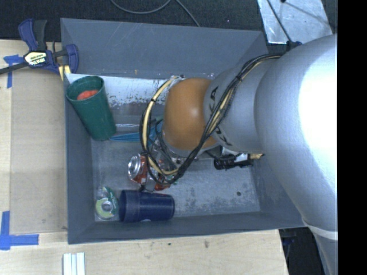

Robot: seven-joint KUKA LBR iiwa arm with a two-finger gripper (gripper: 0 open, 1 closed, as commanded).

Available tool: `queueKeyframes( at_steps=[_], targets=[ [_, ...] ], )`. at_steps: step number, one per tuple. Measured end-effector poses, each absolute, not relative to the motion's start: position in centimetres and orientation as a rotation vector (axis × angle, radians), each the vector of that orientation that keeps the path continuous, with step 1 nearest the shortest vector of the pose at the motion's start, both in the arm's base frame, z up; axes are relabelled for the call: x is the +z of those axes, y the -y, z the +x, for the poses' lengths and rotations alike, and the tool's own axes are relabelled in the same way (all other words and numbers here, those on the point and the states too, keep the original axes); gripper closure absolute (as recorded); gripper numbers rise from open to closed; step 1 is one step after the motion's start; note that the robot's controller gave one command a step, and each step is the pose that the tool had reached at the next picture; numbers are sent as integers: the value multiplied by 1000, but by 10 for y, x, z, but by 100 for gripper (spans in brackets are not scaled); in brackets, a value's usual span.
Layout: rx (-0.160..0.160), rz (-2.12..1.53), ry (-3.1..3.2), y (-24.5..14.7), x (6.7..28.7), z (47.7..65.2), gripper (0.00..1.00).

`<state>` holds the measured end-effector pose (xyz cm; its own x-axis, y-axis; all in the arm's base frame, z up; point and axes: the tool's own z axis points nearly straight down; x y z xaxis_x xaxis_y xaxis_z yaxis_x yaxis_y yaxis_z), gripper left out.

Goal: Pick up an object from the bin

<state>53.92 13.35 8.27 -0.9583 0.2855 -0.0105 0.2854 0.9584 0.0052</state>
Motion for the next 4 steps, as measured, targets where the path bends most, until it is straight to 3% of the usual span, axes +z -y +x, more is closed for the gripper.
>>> queueKeyframes(
  at_steps=[1,3,4],
  targets=[
    [10,803,-3030,-142,75,542,100],
    [8,804,-3033,-142,79,541,100],
    [7,802,-3035,-142,98,540,100]
  ],
)
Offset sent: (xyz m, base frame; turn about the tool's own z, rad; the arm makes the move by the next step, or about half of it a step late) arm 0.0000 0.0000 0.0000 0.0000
